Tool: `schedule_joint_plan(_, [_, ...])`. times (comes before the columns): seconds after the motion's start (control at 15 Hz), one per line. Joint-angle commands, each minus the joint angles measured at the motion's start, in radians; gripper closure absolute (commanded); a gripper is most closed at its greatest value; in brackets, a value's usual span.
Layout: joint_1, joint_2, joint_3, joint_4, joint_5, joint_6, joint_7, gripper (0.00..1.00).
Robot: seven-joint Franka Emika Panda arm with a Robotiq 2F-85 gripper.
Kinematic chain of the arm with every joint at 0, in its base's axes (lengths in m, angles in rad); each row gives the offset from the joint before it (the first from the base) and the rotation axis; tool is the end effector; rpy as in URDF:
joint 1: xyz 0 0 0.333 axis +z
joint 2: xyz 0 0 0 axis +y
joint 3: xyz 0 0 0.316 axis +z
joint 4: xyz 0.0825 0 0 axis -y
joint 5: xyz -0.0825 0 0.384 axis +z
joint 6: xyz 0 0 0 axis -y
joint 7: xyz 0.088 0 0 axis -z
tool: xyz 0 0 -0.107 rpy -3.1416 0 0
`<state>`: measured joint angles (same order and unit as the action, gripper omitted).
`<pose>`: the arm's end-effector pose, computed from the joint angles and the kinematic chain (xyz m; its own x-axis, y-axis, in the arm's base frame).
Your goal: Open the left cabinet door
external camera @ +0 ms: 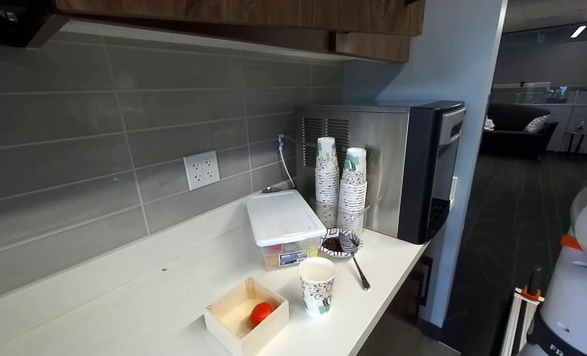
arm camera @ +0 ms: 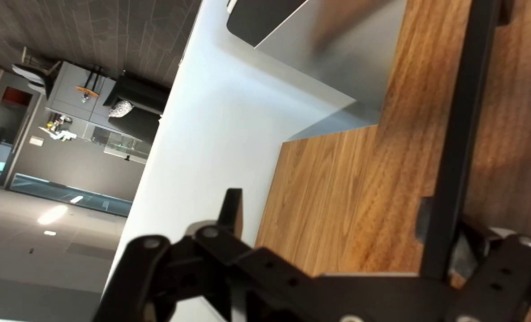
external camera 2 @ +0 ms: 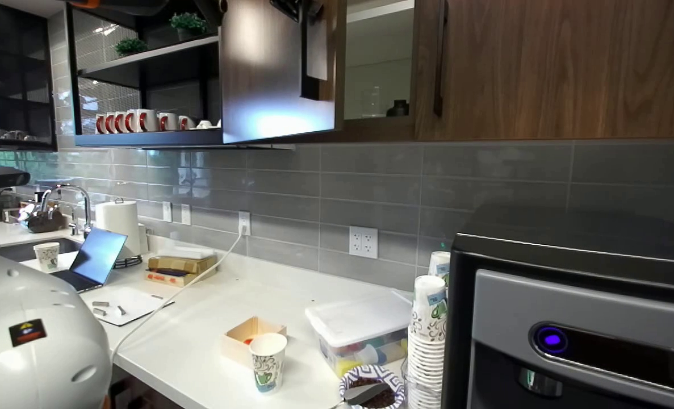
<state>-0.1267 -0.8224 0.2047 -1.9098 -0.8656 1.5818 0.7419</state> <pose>0.2425 -0.0013 0.8445 0.4237 -0.3023 0.8539 -0.8488 -0.4617 0.2577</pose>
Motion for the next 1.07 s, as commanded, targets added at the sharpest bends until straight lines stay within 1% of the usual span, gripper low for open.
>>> schedule_joint_plan(0.0, [0.038,-0.068,0.022,-0.043,0.004,-0.056,-0.011,0.00])
schedule_joint_plan(0.47, [0.065,-0.127,0.049,-0.074,0.004,-0.111,-0.004,0.00])
schedule_joint_plan(0.87, [0.075,-0.150,0.076,-0.084,0.009,-0.138,-0.009,0.00])
schedule_joint_plan(1.0, [0.087,-0.151,0.090,-0.086,0.011,-0.152,-0.015,0.00])
